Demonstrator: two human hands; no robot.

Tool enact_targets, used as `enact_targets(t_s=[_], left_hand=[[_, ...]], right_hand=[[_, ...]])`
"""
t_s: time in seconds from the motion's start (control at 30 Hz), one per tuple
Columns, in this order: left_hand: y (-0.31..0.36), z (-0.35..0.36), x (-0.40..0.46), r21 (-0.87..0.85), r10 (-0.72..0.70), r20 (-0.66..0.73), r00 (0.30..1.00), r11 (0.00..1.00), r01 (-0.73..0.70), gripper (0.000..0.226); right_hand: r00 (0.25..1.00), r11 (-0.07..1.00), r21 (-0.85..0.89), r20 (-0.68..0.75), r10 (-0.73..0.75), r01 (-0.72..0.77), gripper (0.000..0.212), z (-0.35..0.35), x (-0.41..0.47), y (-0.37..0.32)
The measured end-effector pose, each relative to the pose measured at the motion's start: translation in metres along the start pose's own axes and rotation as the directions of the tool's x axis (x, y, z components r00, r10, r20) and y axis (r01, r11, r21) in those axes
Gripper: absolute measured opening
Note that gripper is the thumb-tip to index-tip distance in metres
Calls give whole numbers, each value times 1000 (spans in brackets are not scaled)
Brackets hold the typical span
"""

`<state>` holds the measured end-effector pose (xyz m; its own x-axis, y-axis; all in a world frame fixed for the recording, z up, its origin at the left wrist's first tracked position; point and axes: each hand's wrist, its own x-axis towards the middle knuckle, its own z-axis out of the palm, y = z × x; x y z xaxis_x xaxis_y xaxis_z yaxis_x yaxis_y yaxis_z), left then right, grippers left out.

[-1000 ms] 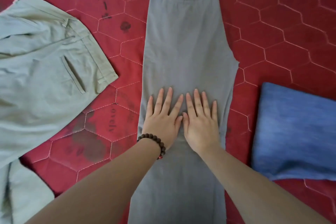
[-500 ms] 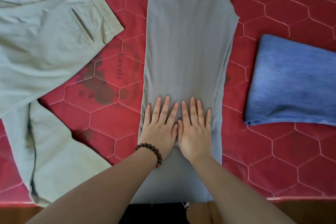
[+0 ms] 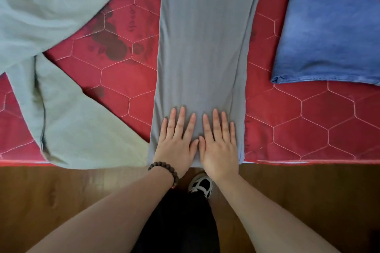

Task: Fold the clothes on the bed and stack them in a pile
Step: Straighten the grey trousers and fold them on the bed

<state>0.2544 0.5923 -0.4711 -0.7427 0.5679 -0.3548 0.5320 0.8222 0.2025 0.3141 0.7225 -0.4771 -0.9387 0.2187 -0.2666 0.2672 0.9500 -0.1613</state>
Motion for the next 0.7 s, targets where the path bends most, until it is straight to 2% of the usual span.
enact_targets(t_s=[0.13, 0.2, 0.23, 0.3, 0.33, 0.4, 0.5, 0.6, 0.7], left_hand=[[-7, -4, -25, -27, 52, 34, 998, 998, -51, 66], [-10, -13, -34, -127, -90, -23, 996, 988, 86, 69], [-12, -18, -37, -256, -216, -36, 976, 946, 200, 72], [-16, -26, -39, -528, -439, 12, 899, 760, 378, 74], [-17, -28, -39, -597, -493, 35, 869, 688, 413, 72], [-18, -33, -37, -644, -531, 66, 845, 624, 442, 61], [-21, -40, -35, -681, -547, 88, 833, 577, 451, 16], [-23, -51, -34, -733, -542, 87, 836, 533, 422, 27], [-18, -70, -36, -852, -499, 150, 854, 372, 367, 28]], right_hand=[[999, 998, 54, 31, 12, -13, 56, -3, -24, -10], [997, 981, 177, 37, 69, -75, 59, -11, -25, -14], [990, 955, 262, 43, 133, -140, 62, -15, -25, -16], [957, 871, 405, 43, 286, -279, 68, -25, -24, -21], [933, 826, 455, 31, 359, -333, 70, -28, -24, -24], [866, 709, 553, 49, 498, -439, 70, -35, -21, -28], [758, 452, 700, 196, 622, -552, 53, -42, -17, -25], [732, 244, 772, 378, 567, -587, 27, -53, -17, -17], [789, 210, 812, 409, 459, -544, 20, -76, -21, -9]])
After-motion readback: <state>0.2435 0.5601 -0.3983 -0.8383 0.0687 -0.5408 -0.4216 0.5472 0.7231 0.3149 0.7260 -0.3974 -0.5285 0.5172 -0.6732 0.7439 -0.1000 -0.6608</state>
